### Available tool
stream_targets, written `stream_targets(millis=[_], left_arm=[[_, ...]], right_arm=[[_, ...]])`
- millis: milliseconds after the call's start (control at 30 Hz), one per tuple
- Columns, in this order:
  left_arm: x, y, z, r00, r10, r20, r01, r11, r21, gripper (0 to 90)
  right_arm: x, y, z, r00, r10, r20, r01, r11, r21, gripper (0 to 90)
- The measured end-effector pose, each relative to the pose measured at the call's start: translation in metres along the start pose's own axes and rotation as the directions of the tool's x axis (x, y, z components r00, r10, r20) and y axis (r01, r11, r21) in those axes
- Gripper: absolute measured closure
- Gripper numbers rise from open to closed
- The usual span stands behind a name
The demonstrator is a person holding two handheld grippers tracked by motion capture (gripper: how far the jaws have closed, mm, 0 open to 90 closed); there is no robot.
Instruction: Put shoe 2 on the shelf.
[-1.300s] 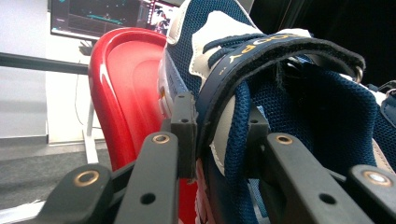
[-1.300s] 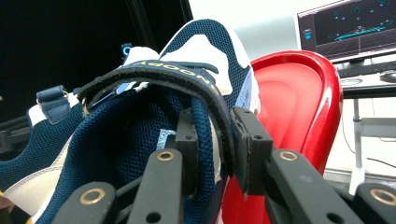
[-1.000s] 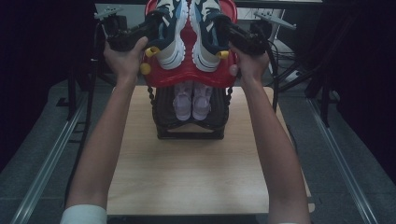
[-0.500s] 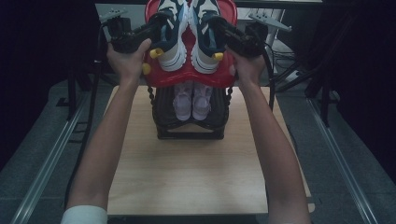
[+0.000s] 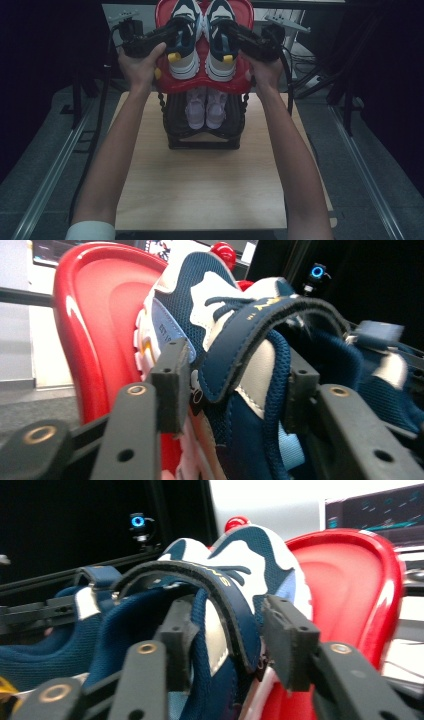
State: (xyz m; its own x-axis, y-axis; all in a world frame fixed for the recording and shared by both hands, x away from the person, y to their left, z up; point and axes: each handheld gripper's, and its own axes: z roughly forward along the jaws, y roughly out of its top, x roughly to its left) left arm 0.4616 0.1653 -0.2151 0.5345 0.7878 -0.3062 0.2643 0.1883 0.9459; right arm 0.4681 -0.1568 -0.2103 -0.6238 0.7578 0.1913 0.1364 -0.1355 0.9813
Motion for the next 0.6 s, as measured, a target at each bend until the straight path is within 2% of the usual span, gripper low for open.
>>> stream_targets(millis=[167,267,467,600], left_arm=[[0.0025,0.0001,0.0010,0.9996,-0.006,0.027,0.006,0.9999,0.013,46.7],[0.0045,0.0005,0.0013,0.9989,-0.024,0.041,0.023,0.9995,0.021,42.5],[0.0059,0.0029,-0.0013,0.9979,-0.030,0.057,0.029,0.9995,0.013,35.0],[0.0065,0.0052,-0.0060,0.9974,-0.026,0.066,0.026,0.9997,0.006,33.4]], right_arm=[[-0.0043,0.0026,-0.0023,0.9985,0.030,-0.046,-0.030,1.000,-0.005,46.9],[-0.0074,0.0039,-0.0049,0.9981,0.040,-0.048,-0.040,0.999,-0.007,44.3],[-0.0094,0.0045,-0.0072,0.9960,0.057,-0.068,-0.058,0.998,-0.015,43.9],[-0.0092,0.0055,-0.0096,0.9948,0.063,-0.080,-0.065,0.998,-0.020,44.2]])
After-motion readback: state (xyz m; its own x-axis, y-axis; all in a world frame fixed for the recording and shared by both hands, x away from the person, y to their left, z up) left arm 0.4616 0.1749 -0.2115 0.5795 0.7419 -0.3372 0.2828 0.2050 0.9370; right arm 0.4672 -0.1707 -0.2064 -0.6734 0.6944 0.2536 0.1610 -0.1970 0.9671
